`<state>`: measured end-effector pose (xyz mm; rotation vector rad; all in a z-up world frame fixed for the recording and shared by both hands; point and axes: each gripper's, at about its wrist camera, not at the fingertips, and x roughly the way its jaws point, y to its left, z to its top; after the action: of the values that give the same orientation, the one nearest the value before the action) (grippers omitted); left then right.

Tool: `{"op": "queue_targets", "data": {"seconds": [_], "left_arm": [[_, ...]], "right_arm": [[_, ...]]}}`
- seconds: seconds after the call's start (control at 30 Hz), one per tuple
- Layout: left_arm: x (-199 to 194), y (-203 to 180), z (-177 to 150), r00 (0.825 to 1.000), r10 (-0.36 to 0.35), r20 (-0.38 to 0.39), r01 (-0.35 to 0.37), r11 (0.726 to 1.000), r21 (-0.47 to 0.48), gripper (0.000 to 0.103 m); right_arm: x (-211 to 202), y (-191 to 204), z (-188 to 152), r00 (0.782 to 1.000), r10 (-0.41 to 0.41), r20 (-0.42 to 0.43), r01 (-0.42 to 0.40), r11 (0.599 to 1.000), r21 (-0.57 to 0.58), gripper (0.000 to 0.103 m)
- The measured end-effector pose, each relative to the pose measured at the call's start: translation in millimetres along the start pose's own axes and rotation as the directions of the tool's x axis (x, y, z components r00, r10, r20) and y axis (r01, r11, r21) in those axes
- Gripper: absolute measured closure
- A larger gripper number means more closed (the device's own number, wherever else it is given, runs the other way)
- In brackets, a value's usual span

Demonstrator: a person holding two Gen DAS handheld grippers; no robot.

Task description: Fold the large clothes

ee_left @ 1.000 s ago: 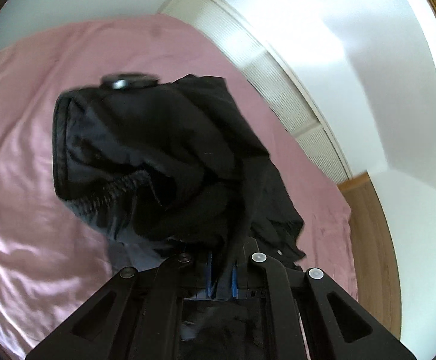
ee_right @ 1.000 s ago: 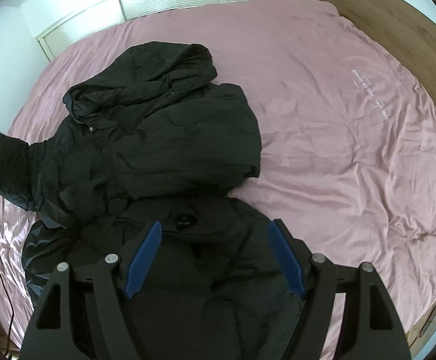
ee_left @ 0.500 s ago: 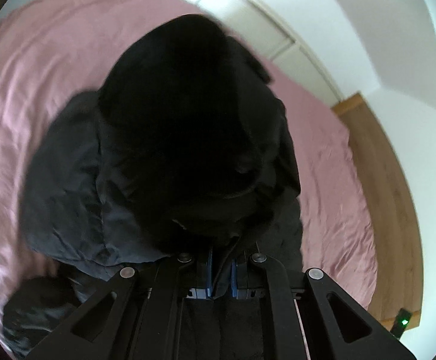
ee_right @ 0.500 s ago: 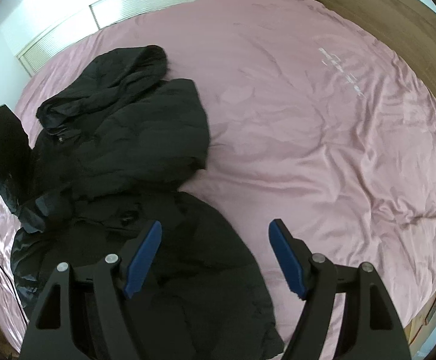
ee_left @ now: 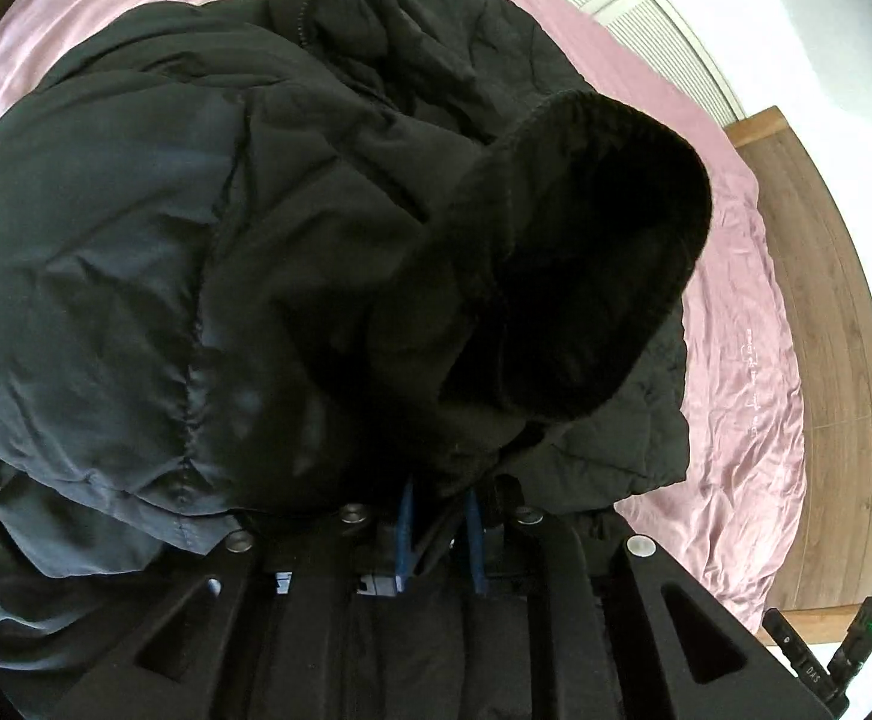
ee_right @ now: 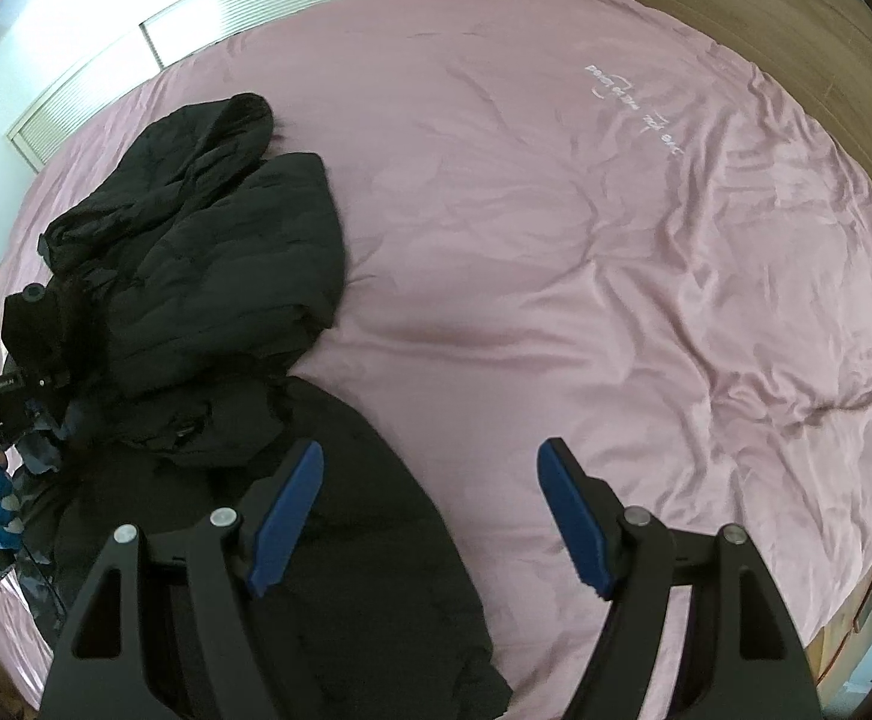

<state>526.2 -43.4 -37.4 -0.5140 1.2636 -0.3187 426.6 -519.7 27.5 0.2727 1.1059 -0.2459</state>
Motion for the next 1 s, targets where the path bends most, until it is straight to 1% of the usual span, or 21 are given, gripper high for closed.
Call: {"op": "queue_targets", "data": {"seconds": [0.1, 0.13, 0.23, 0.3, 0.37, 0.4, 0.47, 0.57, 0.7, 0.8, 0.93, 1.0], "left_arm": [[-2.8, -0.2, 1.9, 1.000, -0.002, -0.002, 0.002, 1.000, 0.018, 0.090], [1.7, -11.5, 5.6, 1.000, 0.002, -0.006, -0.002, 1.000, 0.023, 0.088], [9.0, -17.2, 6.1, 1.000, 0.007, -0.020, -0.006, 1.000, 0.027, 0.079], [8.5, -17.9, 2.8, 1.000, -0.022, -0.022, 0.022, 1.000, 0.015, 0.058], [4.8, -20.1, -0.8, 0.999, -0.047, -0.020, 0.047, 0.999, 0.006, 0.049], [1.7, -22.5, -3.1, 0.998, -0.057, -0.019, 0.057, 0.998, 0.014, 0.047], [-4.6, -25.8, -5.8, 0.998, -0.063, -0.018, 0.063, 0.997, 0.034, 0.045], [-18.5, -31.2, -9.5, 0.997, -0.080, -0.002, 0.079, 0.995, 0.063, 0.045], [-49.6, -23.6, -9.7, 0.996, -0.070, 0.063, 0.064, 0.994, 0.094, 0.045], [-74.2, -7.8, -5.0, 0.992, -0.042, 0.117, 0.030, 0.994, 0.105, 0.044], [-101.5, 19.3, 9.0, 0.988, 0.030, 0.153, -0.049, 0.991, 0.125, 0.044], [-111.5, 33.0, 19.5, 0.983, 0.078, 0.167, -0.100, 0.987, 0.127, 0.034]], "right_arm": [[2.0, -4.5, -1.6, 1.000, -0.003, -0.003, 0.003, 1.000, 0.008, 0.029], [2.7, -5.1, -2.2, 1.000, -0.002, -0.005, 0.002, 1.000, 0.011, 0.029], [2.8, -3.6, -3.5, 1.000, 0.002, -0.008, -0.002, 1.000, 0.007, 0.029], [1.9, -0.8, -3.6, 1.000, 0.005, -0.007, -0.005, 1.000, -0.003, 0.029], [0.6, 2.0, -3.3, 1.000, 0.006, -0.002, -0.006, 1.000, -0.013, 0.029], [0.1, 3.5, -2.7, 1.000, 0.007, 0.000, -0.007, 1.000, -0.016, 0.029], [0.4, 6.6, -2.0, 1.000, 0.009, 0.003, -0.009, 1.000, -0.016, 0.029], [0.8, 15.2, -0.4, 1.000, 0.013, 0.004, -0.013, 1.000, -0.025, 0.029], [1.4, 39.9, 0.2, 0.999, 0.034, 0.005, -0.034, 0.997, -0.062, 0.029], [4.1, 70.1, 1.0, 0.998, 0.060, 0.000, -0.060, 0.992, -0.108, 0.029], [9.5, 128.0, 4.7, 0.993, 0.117, -0.009, -0.116, 0.973, -0.201, 0.029], [11.7, 163.4, 9.2, 0.989, 0.148, -0.008, -0.145, 0.956, -0.255, 0.029]]}}
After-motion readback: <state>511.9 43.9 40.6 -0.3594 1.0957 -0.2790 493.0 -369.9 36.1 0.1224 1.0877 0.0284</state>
